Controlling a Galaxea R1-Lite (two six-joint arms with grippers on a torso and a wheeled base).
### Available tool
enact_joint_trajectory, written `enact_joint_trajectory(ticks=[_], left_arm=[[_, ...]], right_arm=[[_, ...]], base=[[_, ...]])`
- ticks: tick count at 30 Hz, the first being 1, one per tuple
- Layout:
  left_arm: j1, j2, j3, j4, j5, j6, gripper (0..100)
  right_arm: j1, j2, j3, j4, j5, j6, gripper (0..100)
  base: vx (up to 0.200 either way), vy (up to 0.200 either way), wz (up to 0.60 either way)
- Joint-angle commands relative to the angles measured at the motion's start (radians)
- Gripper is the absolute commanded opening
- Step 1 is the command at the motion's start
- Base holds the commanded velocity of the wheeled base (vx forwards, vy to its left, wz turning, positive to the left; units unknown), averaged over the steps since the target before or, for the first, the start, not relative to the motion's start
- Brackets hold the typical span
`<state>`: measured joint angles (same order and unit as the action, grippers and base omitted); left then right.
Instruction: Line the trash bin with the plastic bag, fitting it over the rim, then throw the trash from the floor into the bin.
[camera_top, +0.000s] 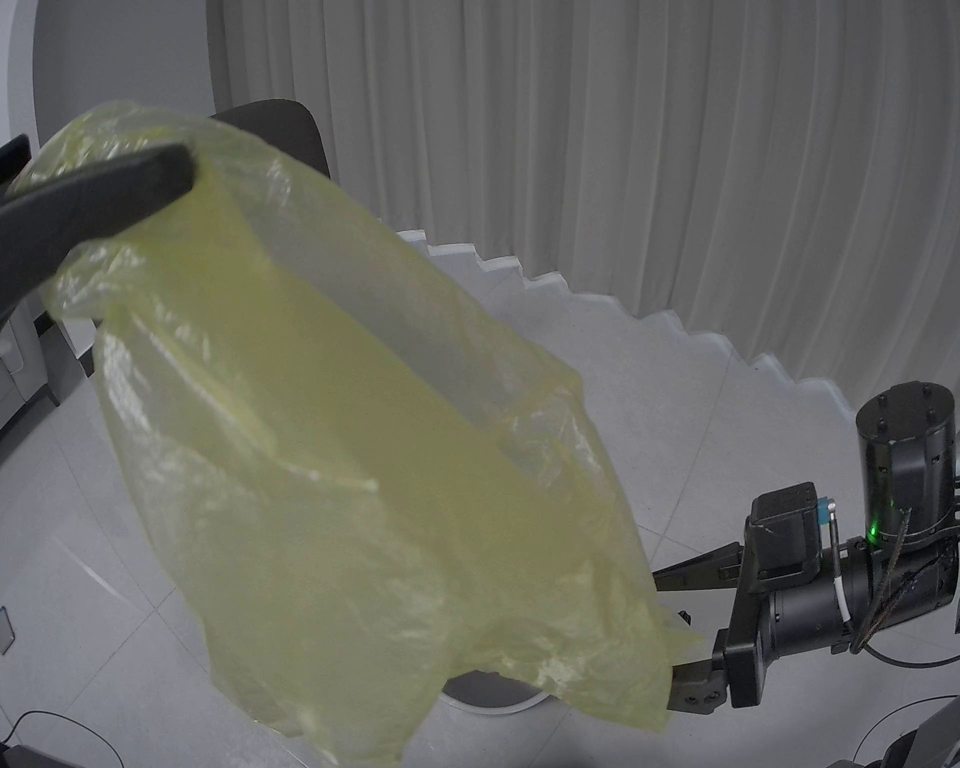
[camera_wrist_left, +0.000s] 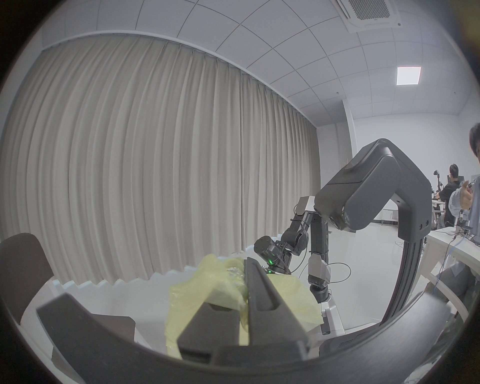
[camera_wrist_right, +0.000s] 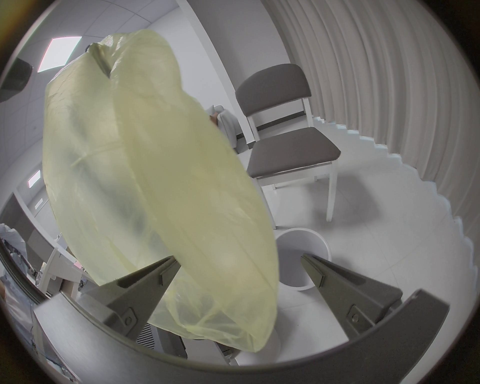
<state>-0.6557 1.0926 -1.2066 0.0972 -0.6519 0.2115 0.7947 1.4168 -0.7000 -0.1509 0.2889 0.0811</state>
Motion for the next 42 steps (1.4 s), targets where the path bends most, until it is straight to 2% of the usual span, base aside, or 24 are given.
enact_joint_trajectory(ticks=[1, 16, 17, 26, 29, 31, 33, 36, 38, 40, 42], left_arm=[[0.001, -0.005, 0.001, -0.001, 0.000, 0.000, 0], [0.001, -0.008, -0.001, -0.001, -0.002, 0.000, 0], [0.001, -0.010, -0.001, -0.001, -0.003, 0.000, 0], [0.007, -0.008, 0.001, -0.001, 0.000, -0.006, 0], [0.038, -0.010, 0.021, 0.001, 0.012, -0.017, 0], [0.059, -0.014, 0.056, 0.002, 0.081, -0.021, 0], [0.071, -0.017, 0.101, 0.001, 0.210, -0.043, 0], [0.059, -0.022, 0.162, -0.001, 0.515, -0.087, 0], [0.042, -0.013, 0.182, -0.004, 0.681, -0.121, 0], [0.033, 0.006, 0.203, -0.016, 0.767, -0.175, 0], [0.030, 0.026, 0.239, -0.040, 0.785, -0.234, 0]], right_arm=[[-0.029, 0.014, 0.013, 0.001, -0.002, 0.000, 100], [-0.022, 0.067, 0.002, 0.022, 0.003, 0.023, 100], [-0.020, 0.071, 0.002, 0.022, 0.003, 0.023, 0], [-0.014, 0.086, -0.006, 0.024, 0.001, 0.026, 0], [-0.031, 0.077, -0.006, 0.022, 0.001, 0.029, 0], [-0.068, 0.074, -0.007, 0.019, 0.001, 0.039, 0], [-0.109, 0.065, -0.016, 0.016, -0.002, 0.046, 0], [-0.192, 0.028, -0.038, 0.017, -0.005, 0.045, 0], [-0.232, 0.002, -0.042, 0.016, -0.008, 0.043, 0], [-0.262, -0.027, -0.039, 0.014, -0.005, 0.046, 0], [-0.273, -0.041, -0.026, 0.016, -0.005, 0.048, 0]], base=[[0.000, 0.000, 0.00], [0.000, 0.000, 0.00], [0.000, 0.000, 0.00], [0.000, 0.000, 0.00], [0.000, 0.000, 0.00], [0.000, 0.000, 0.00], [0.000, 0.000, 0.00], [0.000, 0.000, 0.00], [0.000, 0.000, 0.00], [0.000, 0.000, 0.00], [0.000, 0.000, 0.00]])
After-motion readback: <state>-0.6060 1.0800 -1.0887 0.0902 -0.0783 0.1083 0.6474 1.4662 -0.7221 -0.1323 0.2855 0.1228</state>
